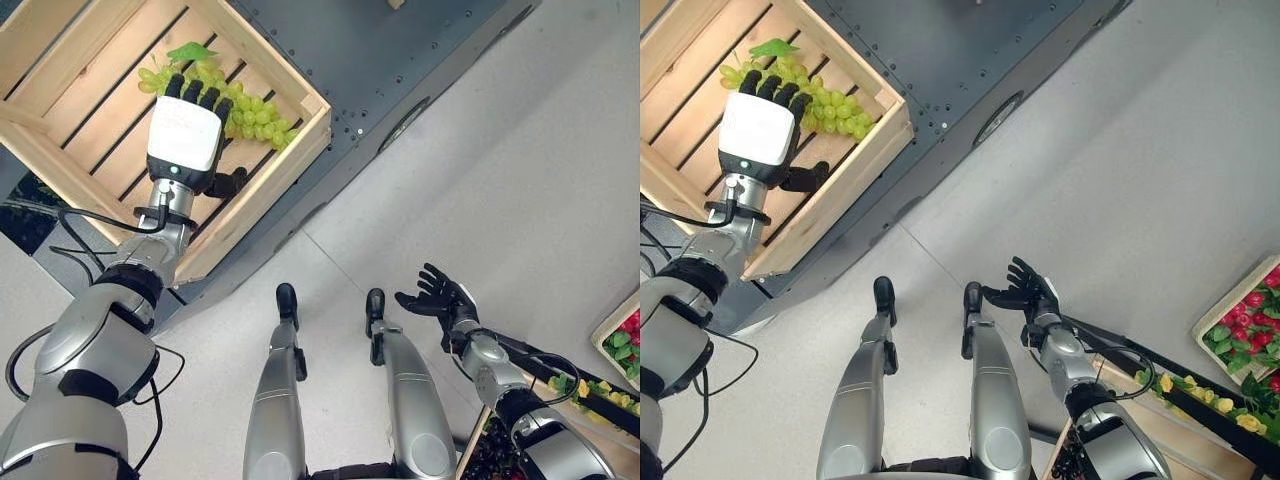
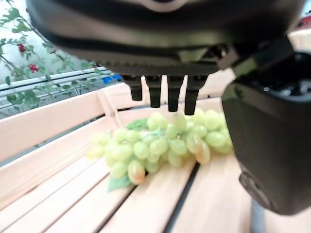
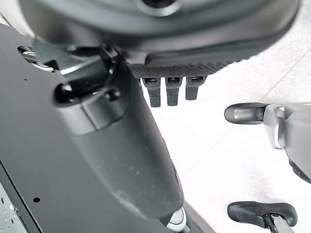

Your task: Pick up the fruits from the basket on one side to the basket on the other side

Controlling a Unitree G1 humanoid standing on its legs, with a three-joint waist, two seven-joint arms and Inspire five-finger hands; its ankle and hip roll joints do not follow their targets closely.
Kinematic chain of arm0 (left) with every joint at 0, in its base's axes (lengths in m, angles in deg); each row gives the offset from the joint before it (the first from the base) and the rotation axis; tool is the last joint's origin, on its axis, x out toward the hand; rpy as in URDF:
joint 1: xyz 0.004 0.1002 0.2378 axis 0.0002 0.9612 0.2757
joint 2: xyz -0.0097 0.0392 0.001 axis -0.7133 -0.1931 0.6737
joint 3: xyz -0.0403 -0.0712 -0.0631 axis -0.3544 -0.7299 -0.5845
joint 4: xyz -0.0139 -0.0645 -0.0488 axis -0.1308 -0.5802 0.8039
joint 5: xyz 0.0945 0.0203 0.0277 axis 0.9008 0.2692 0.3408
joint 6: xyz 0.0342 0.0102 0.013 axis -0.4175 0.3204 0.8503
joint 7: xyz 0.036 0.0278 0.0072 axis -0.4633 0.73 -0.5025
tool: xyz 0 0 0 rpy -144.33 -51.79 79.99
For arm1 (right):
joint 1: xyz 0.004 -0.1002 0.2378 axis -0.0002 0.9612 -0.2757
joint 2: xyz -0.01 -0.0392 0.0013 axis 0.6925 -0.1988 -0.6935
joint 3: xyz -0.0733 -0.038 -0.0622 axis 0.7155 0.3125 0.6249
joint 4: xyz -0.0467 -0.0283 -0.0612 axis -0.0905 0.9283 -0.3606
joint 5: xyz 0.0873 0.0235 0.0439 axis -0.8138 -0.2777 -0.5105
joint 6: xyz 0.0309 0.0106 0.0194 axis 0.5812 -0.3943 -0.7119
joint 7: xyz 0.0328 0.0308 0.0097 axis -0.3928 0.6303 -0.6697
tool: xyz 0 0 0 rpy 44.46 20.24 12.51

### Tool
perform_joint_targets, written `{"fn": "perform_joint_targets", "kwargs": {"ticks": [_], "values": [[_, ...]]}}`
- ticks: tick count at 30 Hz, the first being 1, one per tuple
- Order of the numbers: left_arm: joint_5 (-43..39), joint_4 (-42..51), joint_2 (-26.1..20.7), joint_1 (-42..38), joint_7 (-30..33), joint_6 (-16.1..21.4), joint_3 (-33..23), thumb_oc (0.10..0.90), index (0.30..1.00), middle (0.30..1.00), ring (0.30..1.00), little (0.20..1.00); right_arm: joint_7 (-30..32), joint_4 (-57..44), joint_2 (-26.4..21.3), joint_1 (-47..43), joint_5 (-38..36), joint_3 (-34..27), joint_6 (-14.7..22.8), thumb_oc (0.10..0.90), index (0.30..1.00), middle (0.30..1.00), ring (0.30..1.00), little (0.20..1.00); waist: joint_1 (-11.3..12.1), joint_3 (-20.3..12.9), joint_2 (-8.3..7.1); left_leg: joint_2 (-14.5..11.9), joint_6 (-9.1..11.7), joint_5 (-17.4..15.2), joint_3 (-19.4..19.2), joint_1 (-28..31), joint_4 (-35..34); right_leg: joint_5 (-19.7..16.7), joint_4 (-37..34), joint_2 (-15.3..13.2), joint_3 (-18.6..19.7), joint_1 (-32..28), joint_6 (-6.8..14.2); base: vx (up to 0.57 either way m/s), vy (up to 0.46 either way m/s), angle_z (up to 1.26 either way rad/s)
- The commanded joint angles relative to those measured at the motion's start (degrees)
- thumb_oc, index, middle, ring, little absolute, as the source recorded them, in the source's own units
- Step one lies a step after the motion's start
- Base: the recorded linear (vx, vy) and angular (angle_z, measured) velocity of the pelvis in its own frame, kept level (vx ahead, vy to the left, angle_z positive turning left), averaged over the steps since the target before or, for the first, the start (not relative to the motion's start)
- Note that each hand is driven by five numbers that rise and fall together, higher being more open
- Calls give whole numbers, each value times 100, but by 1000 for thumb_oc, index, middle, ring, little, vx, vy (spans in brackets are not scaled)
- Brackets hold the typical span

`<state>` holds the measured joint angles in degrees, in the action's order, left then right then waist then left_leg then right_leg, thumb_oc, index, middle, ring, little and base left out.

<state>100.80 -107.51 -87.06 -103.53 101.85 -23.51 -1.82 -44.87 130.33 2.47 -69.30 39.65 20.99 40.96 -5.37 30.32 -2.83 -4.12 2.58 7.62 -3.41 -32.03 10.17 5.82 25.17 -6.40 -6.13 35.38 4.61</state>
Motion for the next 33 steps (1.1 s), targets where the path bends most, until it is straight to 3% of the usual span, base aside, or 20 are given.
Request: {"fn": "perform_joint_targets", "kwargs": {"ticks": [1, 11, 18, 33], "values": [[123, 174, -377, -245, 452, -5, -583, 800, 900, 900, 900, 900, 76, -362, -266, 221, -81, -184, 336, 800, 900, 900, 900, 900, 38, -52, 54, 187, -20, -641, -107, 179, 485, -388, -400, 192, -87, -281, -173, 0, 0, 0], [626, 225, -429, -790, 443, 95, -230, 800, 900, 900, 900, 900, 96, -235, -307, 41, -109, -207, 265, 800, 900, 900, 900, 900, 7, -52, 26, 162, -25, -627, -157, 126, 487, -413, -387, 225, -77, -216, -170, 0, 0, 0], [615, 373, -506, -1076, 973, -27, -227, 800, 900, 900, 900, 900, 54, -220, -263, 128, -122, -190, 318, 800, 900, 900, 900, 900, -22, -52, 14, 164, -43, -630, -187, 118, 482, -452, -422, 238, -40, -195, -165, 0, 0, 0], [548, 328, -515, -1266, 641, -184, -194, 800, 900, 900, 900, 900, 44, -211, -227, 128, -157, -170, 290, 800, 900, 900, 900, 900, -48, -52, 1, 196, -62, -666, -210, 38, 532, -474, -399, 229, -12, -106, -147, 2, 1, 0]]}}
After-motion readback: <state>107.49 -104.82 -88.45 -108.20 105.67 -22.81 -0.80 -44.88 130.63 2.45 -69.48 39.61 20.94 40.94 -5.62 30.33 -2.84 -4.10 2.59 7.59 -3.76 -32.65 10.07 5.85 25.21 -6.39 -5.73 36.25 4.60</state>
